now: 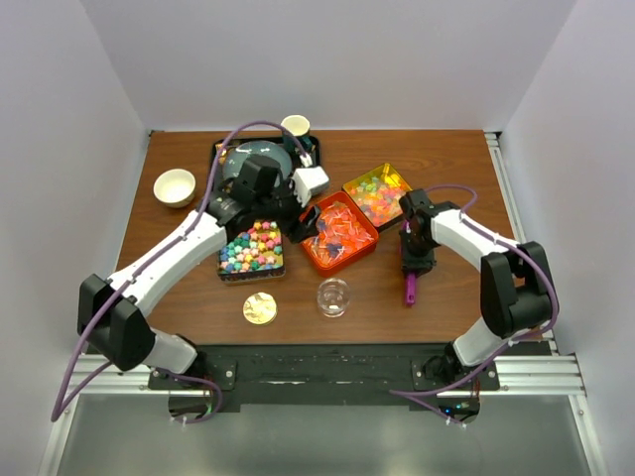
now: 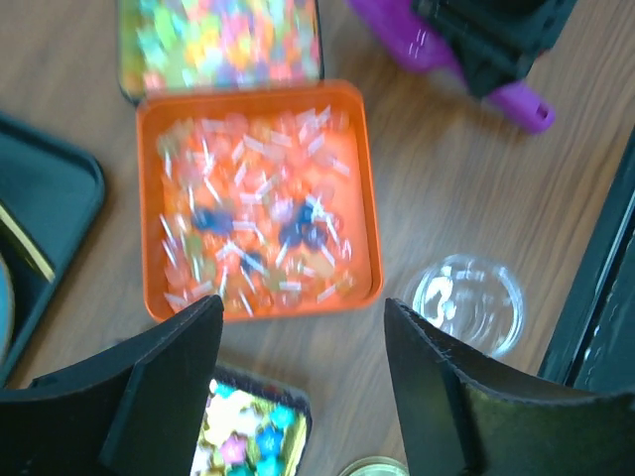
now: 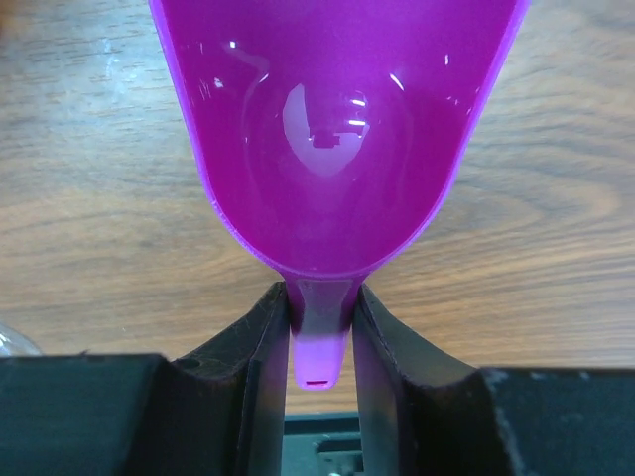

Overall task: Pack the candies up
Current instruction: Pick up the spatula from the center of the board.

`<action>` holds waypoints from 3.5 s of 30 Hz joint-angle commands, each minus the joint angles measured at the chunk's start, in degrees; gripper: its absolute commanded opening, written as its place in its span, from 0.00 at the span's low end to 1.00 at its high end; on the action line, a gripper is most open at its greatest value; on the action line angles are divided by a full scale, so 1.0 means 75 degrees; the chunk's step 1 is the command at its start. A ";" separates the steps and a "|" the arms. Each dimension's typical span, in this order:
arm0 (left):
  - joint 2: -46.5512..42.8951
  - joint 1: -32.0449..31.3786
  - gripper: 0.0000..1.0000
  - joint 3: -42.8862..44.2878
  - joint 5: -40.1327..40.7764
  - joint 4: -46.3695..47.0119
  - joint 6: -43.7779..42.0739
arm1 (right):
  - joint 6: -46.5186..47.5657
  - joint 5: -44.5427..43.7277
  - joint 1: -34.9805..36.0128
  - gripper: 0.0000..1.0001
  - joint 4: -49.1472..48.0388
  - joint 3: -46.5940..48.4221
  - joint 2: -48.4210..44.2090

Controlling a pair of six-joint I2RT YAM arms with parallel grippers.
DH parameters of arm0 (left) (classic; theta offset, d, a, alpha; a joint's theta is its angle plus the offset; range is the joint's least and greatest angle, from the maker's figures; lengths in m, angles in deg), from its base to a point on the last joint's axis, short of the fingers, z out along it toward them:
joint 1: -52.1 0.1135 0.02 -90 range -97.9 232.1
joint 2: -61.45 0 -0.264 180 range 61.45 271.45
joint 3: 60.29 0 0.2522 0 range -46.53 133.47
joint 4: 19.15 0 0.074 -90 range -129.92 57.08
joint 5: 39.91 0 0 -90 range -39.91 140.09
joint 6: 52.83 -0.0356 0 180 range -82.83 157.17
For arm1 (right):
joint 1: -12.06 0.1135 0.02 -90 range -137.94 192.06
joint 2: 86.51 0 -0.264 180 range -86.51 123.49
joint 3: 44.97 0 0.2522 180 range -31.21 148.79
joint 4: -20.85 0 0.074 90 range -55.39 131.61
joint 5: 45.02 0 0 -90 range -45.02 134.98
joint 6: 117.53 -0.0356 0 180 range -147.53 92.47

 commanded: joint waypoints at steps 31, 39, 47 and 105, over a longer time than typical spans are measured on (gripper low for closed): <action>0.1628 0.2231 0.70 0.2265 -0.3953 0.0400 0.1961 | 0.8603 0.2049 0.1833 0.00 -0.1007 0.2986 -0.0613; 0.1263 0.2137 0.67 0.1136 -0.4532 0.1224 0.2797 | 0.8767 0.1697 0.1926 0.00 -0.0772 0.2951 -0.0637; 0.1228 0.2184 0.66 0.1207 -0.4638 0.1293 0.3006 | 0.8778 0.1053 0.2196 0.00 -0.1205 0.2987 -0.0134; 0.2787 0.2395 0.00 0.0140 -0.7966 0.3719 0.4307 | 0.7255 0.5564 0.1036 0.49 -0.1323 0.2811 -0.1328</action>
